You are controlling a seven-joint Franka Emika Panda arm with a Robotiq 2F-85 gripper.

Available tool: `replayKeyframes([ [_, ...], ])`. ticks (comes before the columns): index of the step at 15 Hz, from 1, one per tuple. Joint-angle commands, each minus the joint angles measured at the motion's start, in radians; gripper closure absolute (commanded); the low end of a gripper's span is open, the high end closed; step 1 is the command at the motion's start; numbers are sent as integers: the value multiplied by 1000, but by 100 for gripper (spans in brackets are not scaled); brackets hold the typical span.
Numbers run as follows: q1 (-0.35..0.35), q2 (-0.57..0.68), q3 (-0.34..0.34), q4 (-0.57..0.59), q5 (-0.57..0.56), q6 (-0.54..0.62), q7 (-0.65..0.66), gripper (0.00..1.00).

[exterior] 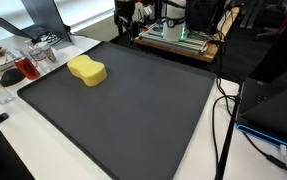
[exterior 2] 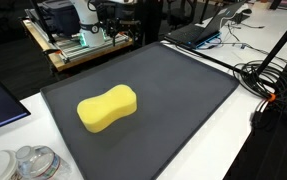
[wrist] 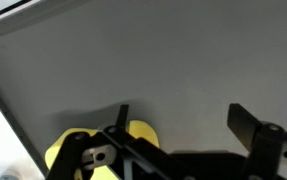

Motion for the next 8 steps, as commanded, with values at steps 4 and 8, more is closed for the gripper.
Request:
replayKeyframes([
  [4,58,50,54,184,-11,-174,-33,0],
  [8,54,106,27,331,0,-230,-146,0],
])
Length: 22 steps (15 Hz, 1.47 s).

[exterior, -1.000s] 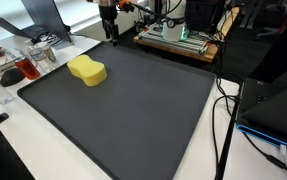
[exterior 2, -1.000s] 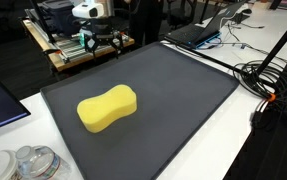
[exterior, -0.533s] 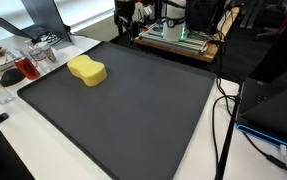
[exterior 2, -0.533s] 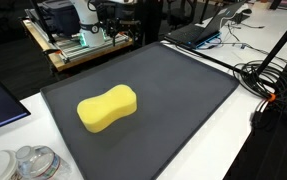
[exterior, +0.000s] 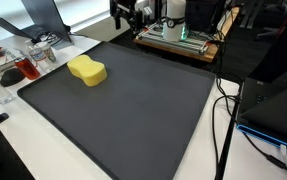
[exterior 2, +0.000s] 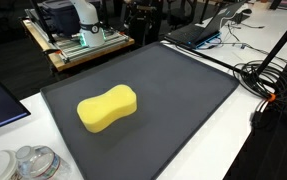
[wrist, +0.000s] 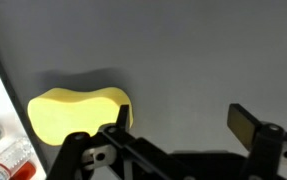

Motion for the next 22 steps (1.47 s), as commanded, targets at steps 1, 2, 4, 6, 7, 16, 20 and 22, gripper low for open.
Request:
replayKeyframes([
  [1,-5,83,-34,159,8,-57,-118,0],
  [2,-7,103,-44,194,17,-61,-149,0],
  [4,-12,146,-65,262,38,-63,-214,0],
  [6,-18,192,-84,326,67,-74,-284,0],
  [7,-22,212,-91,355,87,-85,-316,0],
  [16,-124,222,-139,438,374,-282,-716,0],
  [20,-154,153,-168,381,418,-345,-790,0],
  [22,-157,108,-179,344,424,-361,-803,0],
])
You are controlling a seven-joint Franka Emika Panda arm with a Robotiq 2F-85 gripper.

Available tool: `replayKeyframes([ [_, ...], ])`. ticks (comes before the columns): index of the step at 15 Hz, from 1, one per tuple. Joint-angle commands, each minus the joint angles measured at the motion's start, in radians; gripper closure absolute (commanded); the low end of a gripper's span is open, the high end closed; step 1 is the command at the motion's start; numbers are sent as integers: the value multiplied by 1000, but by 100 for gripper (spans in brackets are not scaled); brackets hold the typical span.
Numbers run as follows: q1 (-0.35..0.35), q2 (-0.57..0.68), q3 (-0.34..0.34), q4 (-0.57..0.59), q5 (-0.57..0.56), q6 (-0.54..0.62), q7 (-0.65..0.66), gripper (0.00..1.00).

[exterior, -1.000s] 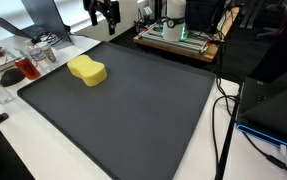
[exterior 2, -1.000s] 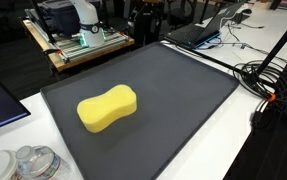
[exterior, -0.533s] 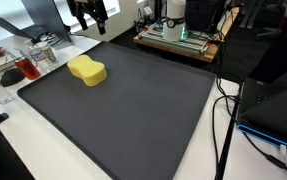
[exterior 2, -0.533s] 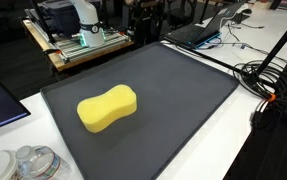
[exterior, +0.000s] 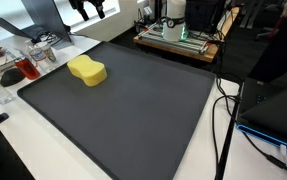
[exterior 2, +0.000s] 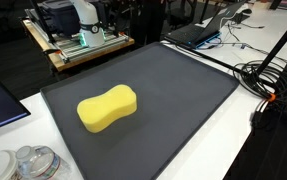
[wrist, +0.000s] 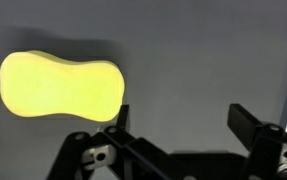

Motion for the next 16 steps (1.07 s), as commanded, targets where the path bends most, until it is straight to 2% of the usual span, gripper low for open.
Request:
replayKeyframes([
  [1,-3,-116,-19,-99,34,-29,-39,0],
  [6,31,-280,-15,-259,-10,19,-3,0],
  [11,106,-466,31,-452,-121,124,-31,0],
  [12,99,-357,-4,-338,-81,63,-12,0],
  [16,130,-443,16,-424,-114,100,-9,0],
])
